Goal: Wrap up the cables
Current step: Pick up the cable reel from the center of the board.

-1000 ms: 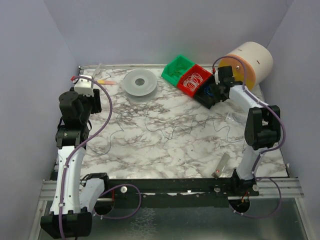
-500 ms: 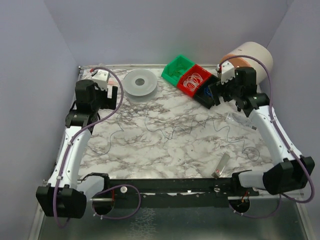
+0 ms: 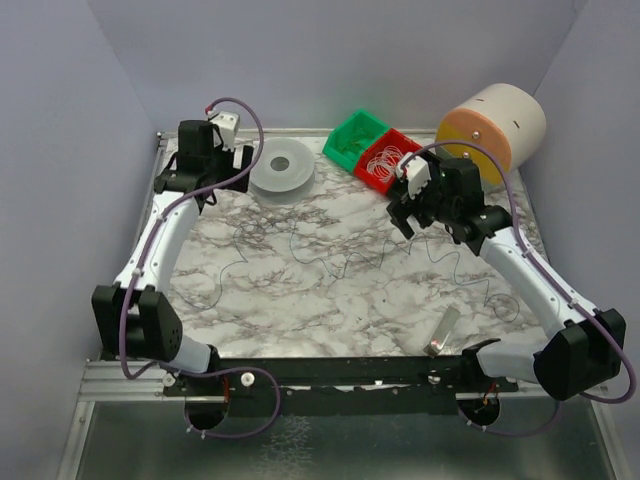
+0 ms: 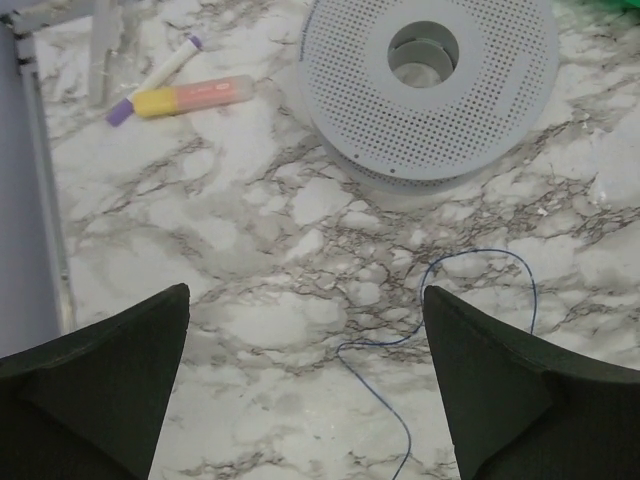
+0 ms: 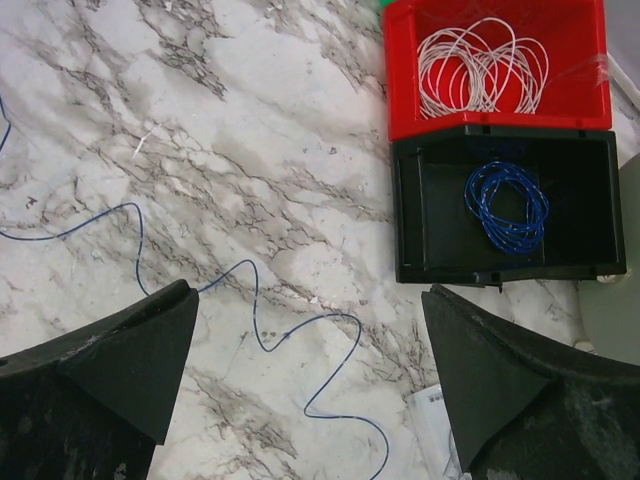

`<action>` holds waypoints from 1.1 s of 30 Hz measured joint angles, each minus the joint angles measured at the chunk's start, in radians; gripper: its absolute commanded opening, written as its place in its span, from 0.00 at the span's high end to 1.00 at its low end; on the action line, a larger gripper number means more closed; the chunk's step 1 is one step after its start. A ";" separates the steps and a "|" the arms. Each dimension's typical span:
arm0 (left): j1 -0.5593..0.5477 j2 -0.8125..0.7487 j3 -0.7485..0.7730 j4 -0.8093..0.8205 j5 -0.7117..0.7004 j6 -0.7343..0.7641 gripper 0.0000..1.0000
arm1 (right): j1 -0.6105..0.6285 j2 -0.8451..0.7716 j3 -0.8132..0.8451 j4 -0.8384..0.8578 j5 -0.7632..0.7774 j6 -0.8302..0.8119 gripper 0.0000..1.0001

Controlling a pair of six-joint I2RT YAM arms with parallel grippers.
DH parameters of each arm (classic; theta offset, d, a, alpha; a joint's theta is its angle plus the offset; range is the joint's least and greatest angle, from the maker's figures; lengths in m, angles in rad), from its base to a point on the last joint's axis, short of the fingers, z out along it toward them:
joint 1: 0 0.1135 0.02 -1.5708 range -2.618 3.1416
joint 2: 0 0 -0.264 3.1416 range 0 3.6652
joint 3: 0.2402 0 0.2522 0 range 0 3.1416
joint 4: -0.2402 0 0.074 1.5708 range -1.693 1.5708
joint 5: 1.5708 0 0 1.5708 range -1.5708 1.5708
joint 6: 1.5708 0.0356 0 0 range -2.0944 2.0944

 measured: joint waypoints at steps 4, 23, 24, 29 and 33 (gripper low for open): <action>0.000 0.167 0.068 0.002 0.085 -0.109 0.01 | 0.000 0.000 -0.035 0.042 0.004 0.000 0.00; 0.108 0.641 0.131 0.418 0.418 -0.595 0.07 | 0.001 0.085 -0.079 0.116 0.150 -0.058 0.00; 0.107 0.649 0.128 0.440 0.432 -0.611 0.09 | 0.001 0.088 -0.079 0.119 0.156 -0.060 0.00; 0.106 0.695 0.127 0.539 0.485 -0.674 0.24 | 0.001 0.111 -0.080 0.124 0.171 -0.069 0.00; 0.122 0.715 0.106 0.586 0.507 -0.713 0.37 | 0.001 0.115 -0.085 0.124 0.175 -0.070 0.00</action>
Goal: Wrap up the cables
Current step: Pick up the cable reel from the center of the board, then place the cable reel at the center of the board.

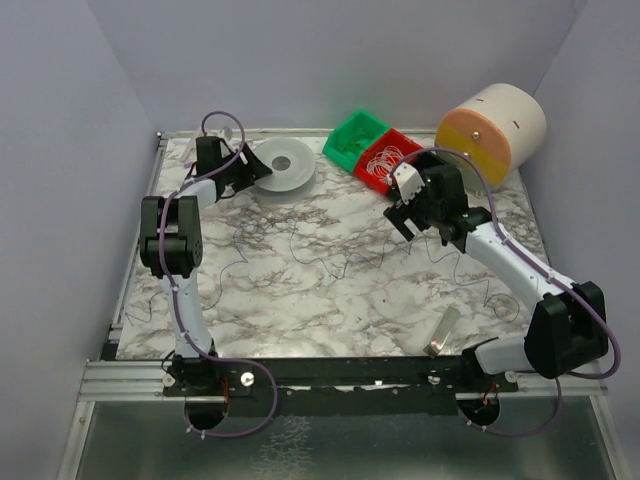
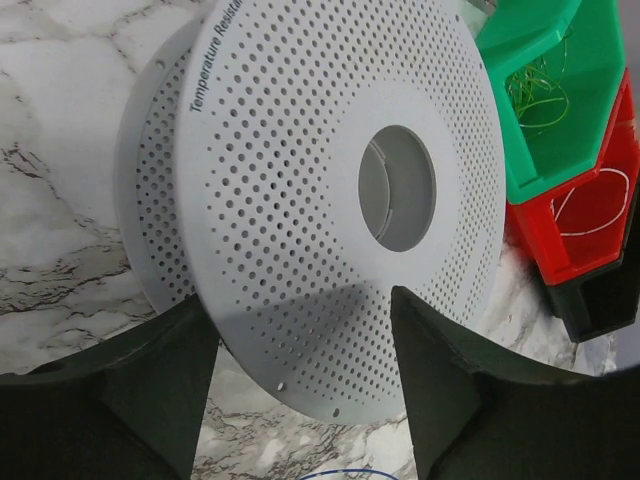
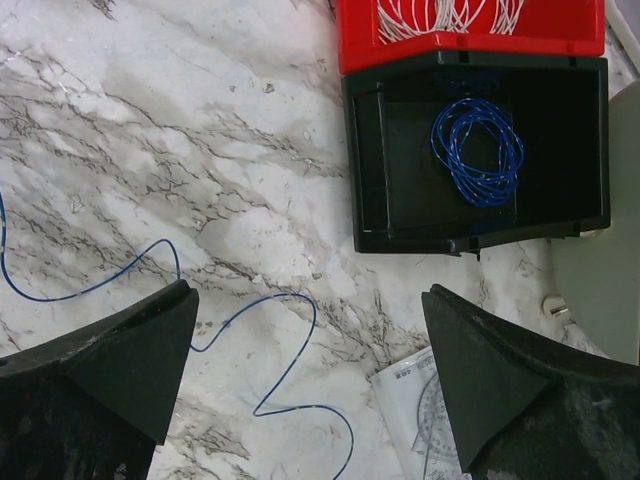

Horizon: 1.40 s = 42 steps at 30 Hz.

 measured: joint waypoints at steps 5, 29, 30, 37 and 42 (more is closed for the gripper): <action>0.028 0.013 -0.031 0.087 0.033 -0.067 0.70 | 0.000 0.000 -0.003 0.001 0.007 -0.001 0.00; 0.000 -0.124 0.068 0.000 0.129 0.169 0.94 | 0.000 0.002 -0.010 0.008 0.023 -0.019 0.00; -0.015 -0.132 0.088 -0.029 0.116 0.222 0.94 | 0.000 0.003 -0.010 0.008 0.023 -0.019 0.00; -0.189 -0.158 0.161 -0.203 0.007 0.595 0.94 | 0.000 0.015 -0.016 0.009 0.028 -0.026 0.00; -0.270 -0.172 0.162 -0.278 -0.030 0.778 0.88 | 0.000 0.018 -0.019 0.010 0.030 -0.026 0.00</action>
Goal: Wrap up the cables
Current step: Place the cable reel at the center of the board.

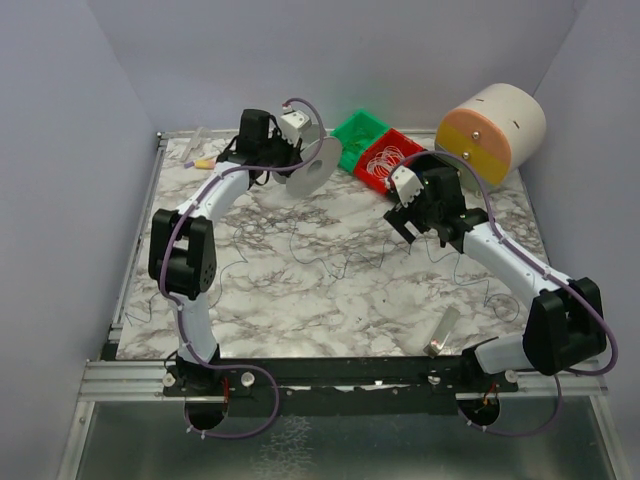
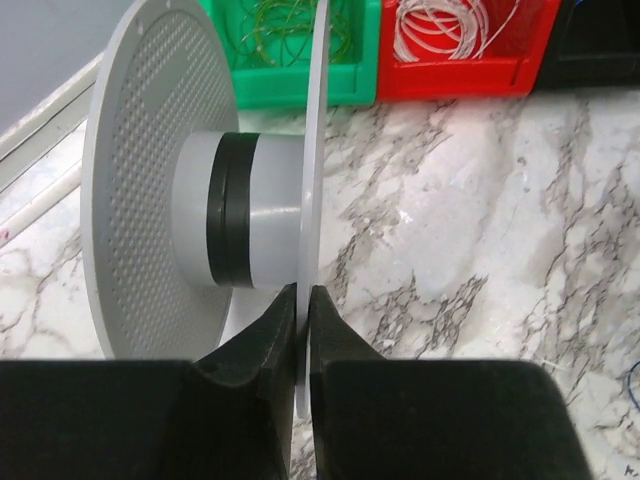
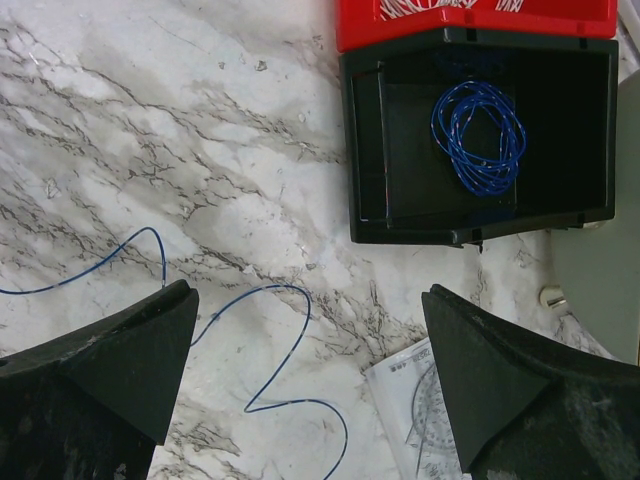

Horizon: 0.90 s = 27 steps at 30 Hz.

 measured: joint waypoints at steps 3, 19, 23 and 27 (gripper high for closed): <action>0.006 -0.005 0.007 -0.041 -0.015 0.064 0.83 | 0.000 0.001 -0.001 0.000 0.000 0.000 0.00; 0.017 -0.007 0.079 -0.082 -0.128 0.106 0.01 | 0.000 0.013 -0.001 0.000 0.000 0.000 0.00; 0.017 -0.039 0.075 -0.097 -0.128 0.103 0.01 | 0.000 0.014 -0.001 0.000 0.000 0.000 0.00; 0.017 -0.148 0.017 -0.113 -0.129 0.107 0.01 | 0.000 0.014 -0.001 0.000 -0.001 0.000 0.00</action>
